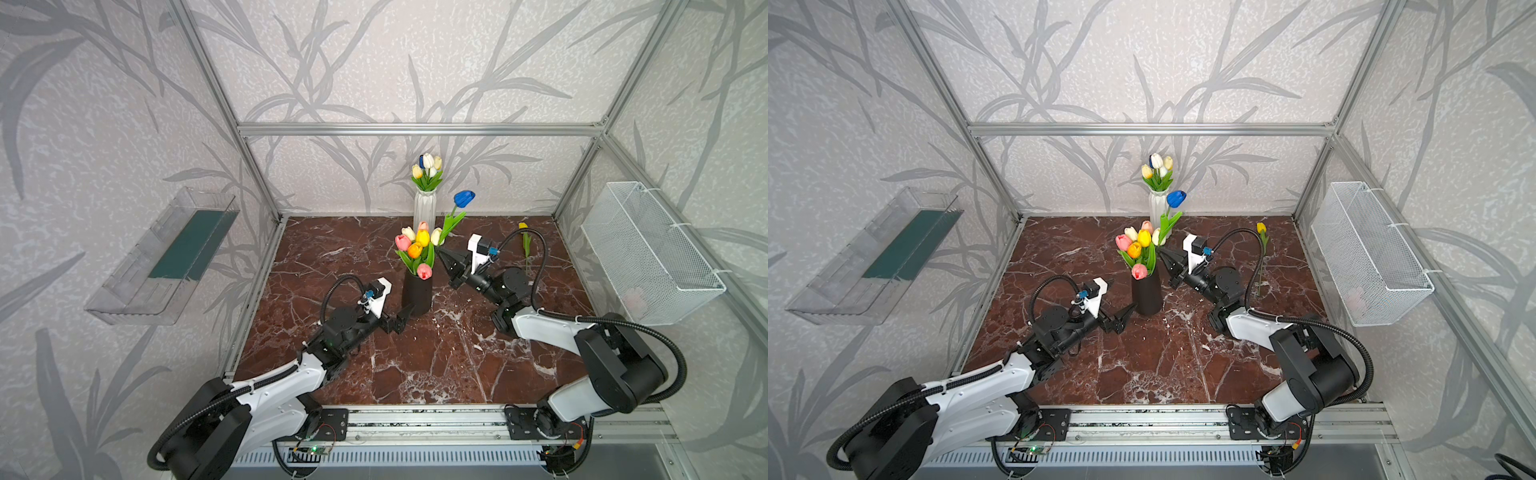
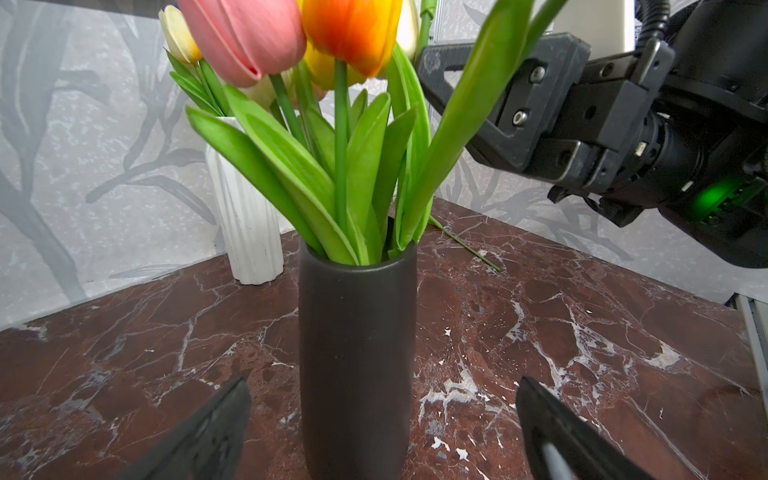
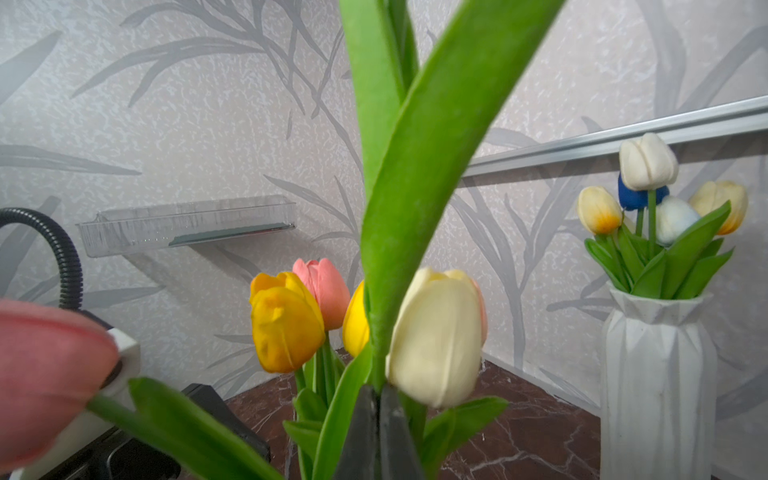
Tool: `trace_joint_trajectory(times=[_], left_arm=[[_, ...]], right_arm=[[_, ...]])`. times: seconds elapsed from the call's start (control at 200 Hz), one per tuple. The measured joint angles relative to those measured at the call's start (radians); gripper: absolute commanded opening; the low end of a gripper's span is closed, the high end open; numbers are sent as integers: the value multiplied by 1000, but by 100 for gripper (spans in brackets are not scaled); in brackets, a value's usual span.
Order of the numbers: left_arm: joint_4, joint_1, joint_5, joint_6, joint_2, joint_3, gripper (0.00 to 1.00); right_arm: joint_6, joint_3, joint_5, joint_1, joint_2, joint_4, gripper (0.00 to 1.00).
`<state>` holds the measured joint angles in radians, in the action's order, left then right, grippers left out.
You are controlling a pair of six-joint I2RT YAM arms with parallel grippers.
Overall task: Arrange the flowers into the vase
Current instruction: 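Carry the blue tulip over the black vase and lower its stem in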
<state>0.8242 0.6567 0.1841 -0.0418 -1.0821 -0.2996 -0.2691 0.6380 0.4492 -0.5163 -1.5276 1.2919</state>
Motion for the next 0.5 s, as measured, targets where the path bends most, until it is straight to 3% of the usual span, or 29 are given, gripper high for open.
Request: trace_joint_trajectory(times=[0.5], left_arm=[[26,0,-3,-3,-14,2,100]], right_arm=[[131,-2,-13,-54,-49,-121,0]])
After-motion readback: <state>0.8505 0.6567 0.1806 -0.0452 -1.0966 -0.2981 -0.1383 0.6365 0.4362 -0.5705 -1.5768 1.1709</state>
